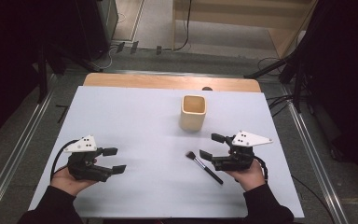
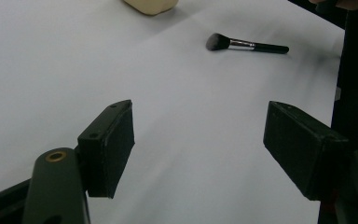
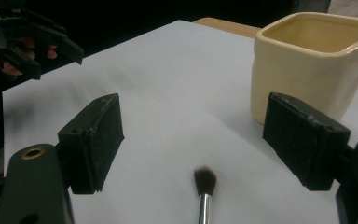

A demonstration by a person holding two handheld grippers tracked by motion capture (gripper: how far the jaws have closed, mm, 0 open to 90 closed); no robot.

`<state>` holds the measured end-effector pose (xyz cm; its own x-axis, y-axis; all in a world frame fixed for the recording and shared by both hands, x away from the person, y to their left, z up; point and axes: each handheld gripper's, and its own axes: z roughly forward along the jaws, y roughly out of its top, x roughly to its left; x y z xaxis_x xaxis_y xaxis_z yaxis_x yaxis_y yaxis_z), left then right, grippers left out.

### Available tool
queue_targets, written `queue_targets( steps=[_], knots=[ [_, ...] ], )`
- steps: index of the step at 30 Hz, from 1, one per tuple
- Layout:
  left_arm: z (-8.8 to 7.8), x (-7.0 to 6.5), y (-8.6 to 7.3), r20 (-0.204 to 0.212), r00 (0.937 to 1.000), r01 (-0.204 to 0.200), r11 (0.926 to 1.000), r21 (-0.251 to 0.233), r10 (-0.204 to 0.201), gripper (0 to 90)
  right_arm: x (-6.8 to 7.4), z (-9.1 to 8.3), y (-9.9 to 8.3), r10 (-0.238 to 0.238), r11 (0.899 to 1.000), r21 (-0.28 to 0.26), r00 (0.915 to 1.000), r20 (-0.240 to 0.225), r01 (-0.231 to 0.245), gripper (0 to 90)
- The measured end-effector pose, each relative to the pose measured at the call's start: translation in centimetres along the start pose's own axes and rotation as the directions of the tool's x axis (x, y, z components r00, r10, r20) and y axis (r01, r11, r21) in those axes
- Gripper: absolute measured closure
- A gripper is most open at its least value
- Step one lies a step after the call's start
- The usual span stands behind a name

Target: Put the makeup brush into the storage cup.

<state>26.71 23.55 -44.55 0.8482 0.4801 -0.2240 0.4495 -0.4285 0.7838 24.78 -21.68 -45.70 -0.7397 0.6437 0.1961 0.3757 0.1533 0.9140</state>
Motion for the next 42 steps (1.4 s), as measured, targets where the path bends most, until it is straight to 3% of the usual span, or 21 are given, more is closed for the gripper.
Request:
queue_targets(
  steps=[12,16,19,21,26,30,38,42],
  knots=[
    [0.0,0.0,0.0,0.001,1.0000,0.001,1.0000,0.002,-0.001,25.3,0.6,2.0,0.7,-0.036,0.998,0.045,0.9993,-0.012,0.037,21.2],
    [0.0,-0.1,0.0,0.000,1.0000,-0.001,1.0000,0.002,0.001,25.2,0.8,1.9,1.2,-0.036,0.993,0.111,0.9993,-0.004,0.036,21.0],
    [0.1,-0.1,-0.1,0.000,1.0000,0.003,1.0000,0.005,-0.003,25.2,0.7,1.7,1.8,-0.024,0.981,0.190,0.9997,-0.005,0.024,21.0],
    [0.1,-0.1,-0.1,0.000,1.0000,0.000,0.9999,0.012,0.000,25.2,0.6,1.7,2.1,-0.023,0.968,0.252,0.9997,-0.011,0.025,21.0],
    [0.3,-0.2,-0.1,-0.002,1.0000,0.001,0.9998,0.019,-0.001,25.1,0.6,1.9,2.9,-0.054,0.920,0.389,0.9985,-0.005,0.052,21.0],
    [0.4,-0.3,0.0,0.002,1.0000,-0.001,0.9998,0.021,0.001,25.0,0.6,2.1,3.5,-0.080,0.882,0.464,0.9967,-0.014,0.077,21.0],
    [0.3,-0.2,-0.1,0.004,1.0000,0.002,0.9997,0.024,-0.002,24.9,0.6,3.0,4.1,-0.081,0.809,0.583,0.9964,-0.026,0.081,21.1],
    [0.4,-0.2,-0.2,-0.002,1.0000,0.000,0.9993,0.036,0.000,24.9,0.7,3.5,4.2,-0.075,0.761,0.644,0.9962,-0.045,0.086,21.4]
  ],
)
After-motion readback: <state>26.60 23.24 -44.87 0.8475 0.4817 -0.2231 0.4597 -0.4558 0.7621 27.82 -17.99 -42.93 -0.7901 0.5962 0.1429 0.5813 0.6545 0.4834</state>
